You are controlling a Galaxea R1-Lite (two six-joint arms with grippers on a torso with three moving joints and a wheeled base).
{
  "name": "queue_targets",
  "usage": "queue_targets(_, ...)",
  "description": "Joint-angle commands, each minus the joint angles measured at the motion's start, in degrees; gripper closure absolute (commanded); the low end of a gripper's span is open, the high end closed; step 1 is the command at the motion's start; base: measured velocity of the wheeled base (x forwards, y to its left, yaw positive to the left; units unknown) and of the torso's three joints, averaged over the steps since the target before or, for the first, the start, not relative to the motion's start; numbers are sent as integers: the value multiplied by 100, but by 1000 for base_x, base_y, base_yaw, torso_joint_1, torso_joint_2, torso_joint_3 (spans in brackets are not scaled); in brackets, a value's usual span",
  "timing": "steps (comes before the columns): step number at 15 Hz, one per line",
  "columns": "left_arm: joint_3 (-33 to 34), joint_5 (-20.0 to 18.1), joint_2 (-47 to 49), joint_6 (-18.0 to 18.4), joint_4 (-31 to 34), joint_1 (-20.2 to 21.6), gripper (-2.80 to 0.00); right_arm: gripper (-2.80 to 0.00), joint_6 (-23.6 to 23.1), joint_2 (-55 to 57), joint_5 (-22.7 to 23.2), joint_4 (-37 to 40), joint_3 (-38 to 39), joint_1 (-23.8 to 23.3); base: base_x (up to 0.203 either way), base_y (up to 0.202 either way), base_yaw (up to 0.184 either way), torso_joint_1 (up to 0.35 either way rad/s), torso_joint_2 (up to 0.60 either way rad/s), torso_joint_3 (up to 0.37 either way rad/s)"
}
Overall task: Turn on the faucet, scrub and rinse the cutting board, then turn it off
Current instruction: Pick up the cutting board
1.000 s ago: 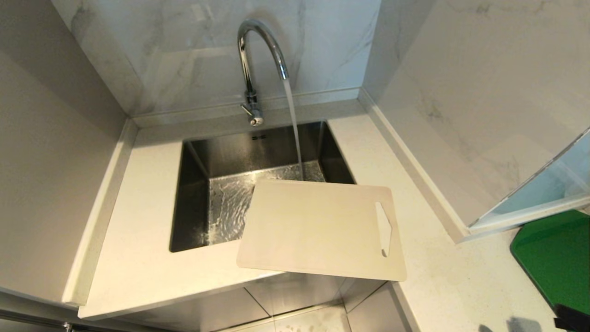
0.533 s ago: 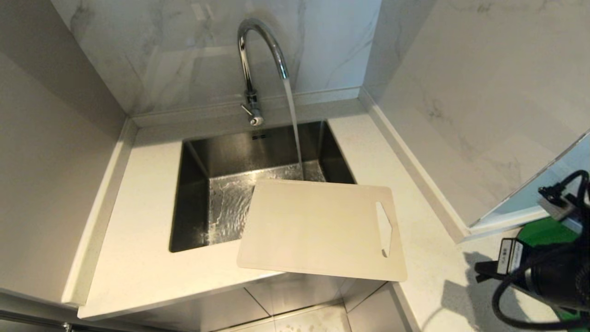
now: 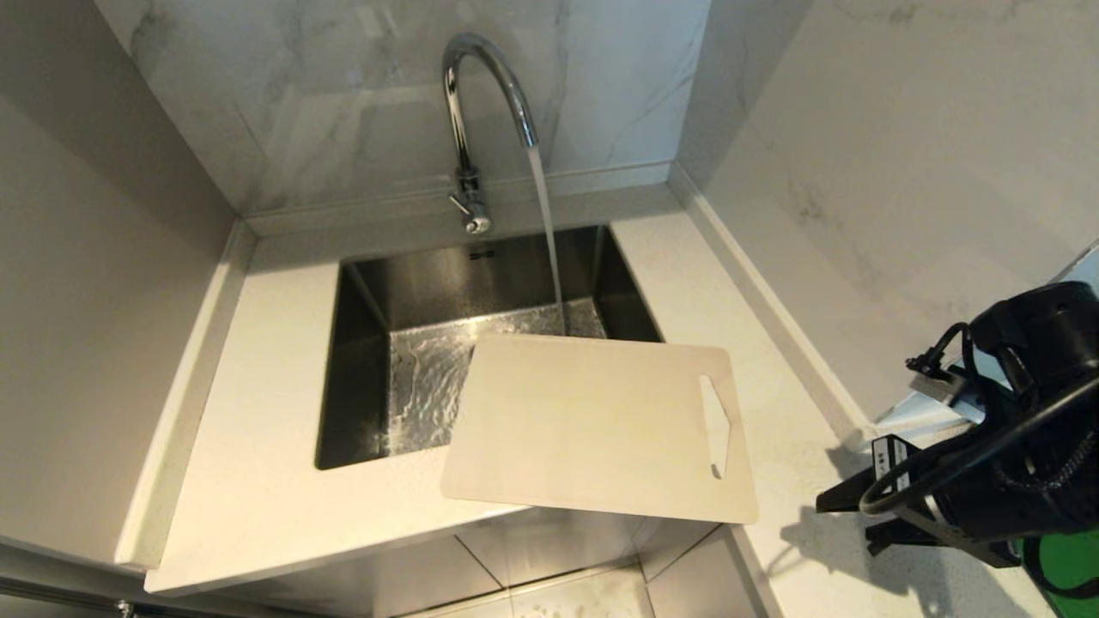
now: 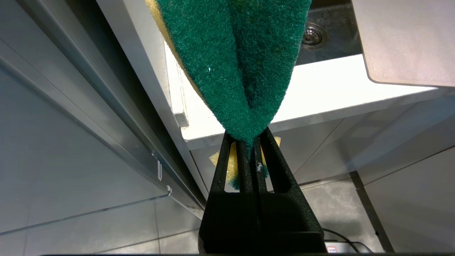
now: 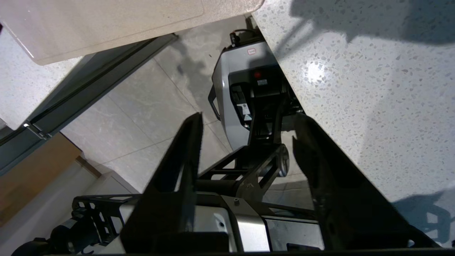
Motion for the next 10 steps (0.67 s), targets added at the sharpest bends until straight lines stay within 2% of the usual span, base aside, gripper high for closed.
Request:
queue_targets(1, 0, 0, 2, 0, 0, 0, 0, -280, 11, 397, 151, 7, -118, 4, 0, 0, 0, 0, 0, 0)
queue_targets(4, 0, 0, 2, 0, 0, 0, 0, -280, 45, 727, 436, 49, -473, 93, 0, 0, 0, 0, 0, 0)
queue_targets(5, 0, 0, 2, 0, 0, 0, 0, -280, 138, 903, 448, 49, -638, 182, 0, 0, 0, 0, 0, 0)
queue_targets(7, 8, 0, 2, 0, 0, 0, 0, -280, 709, 1151, 462, 32, -1117, 384, 0, 0, 0, 0, 0, 0)
queue_targets(10, 9, 0, 2, 0, 0, 0, 0, -280, 831, 1369, 850, 23, -1221, 795, 0, 0, 0, 0, 0, 0)
